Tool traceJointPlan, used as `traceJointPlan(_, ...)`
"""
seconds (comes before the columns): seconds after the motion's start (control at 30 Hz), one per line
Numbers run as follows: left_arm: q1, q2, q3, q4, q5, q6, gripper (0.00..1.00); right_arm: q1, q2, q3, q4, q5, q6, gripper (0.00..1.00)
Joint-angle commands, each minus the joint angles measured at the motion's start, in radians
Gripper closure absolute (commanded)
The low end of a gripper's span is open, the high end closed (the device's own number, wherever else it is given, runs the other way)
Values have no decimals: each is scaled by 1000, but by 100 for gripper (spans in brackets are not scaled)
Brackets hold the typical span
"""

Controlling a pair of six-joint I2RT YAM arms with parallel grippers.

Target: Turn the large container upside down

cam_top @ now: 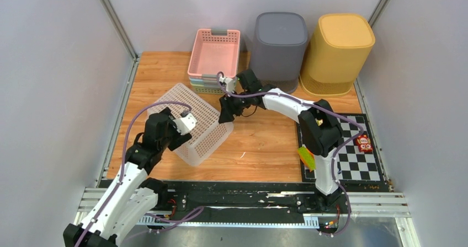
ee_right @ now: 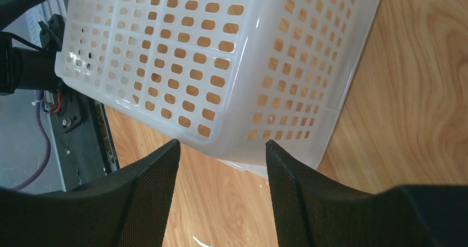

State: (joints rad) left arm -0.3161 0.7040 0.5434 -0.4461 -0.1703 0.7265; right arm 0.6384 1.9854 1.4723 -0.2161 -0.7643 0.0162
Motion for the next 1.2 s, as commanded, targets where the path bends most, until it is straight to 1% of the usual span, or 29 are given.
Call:
traceJointPlan(0.0,5,-53,9,-90,85,-4,0,76,60,93,-46,6,25,39)
traceJointPlan(0.2,5,-95,23,-140,152,-8,0,144,117,215,-112,28,4,39)
traceJointPlan(0.37,5,-97,26,-161,221,-11,0,177,110,283,-171,63,-57,38)
traceJointPlan(0.5,5,-91,28,-151,283,-27,0,178,60,285,-186,88,-88,38)
traceJointPlan(0.63,5,-65,35,-123,336,-44,0,175,-24,274,-193,119,-141,38)
traceJointPlan(0.7,5,-45,45,-111,359,-49,0,175,-71,268,-193,157,-185,37)
traceJointPlan(0.83,5,-19,79,-80,390,-79,0,172,-146,268,-195,282,-293,34)
traceJointPlan(1.0,4,-30,112,-27,405,-122,0,143,-188,285,-203,345,-348,31)
traceJointPlan(1.17,5,20,139,21,428,-133,0,125,-204,302,-210,381,-365,28)
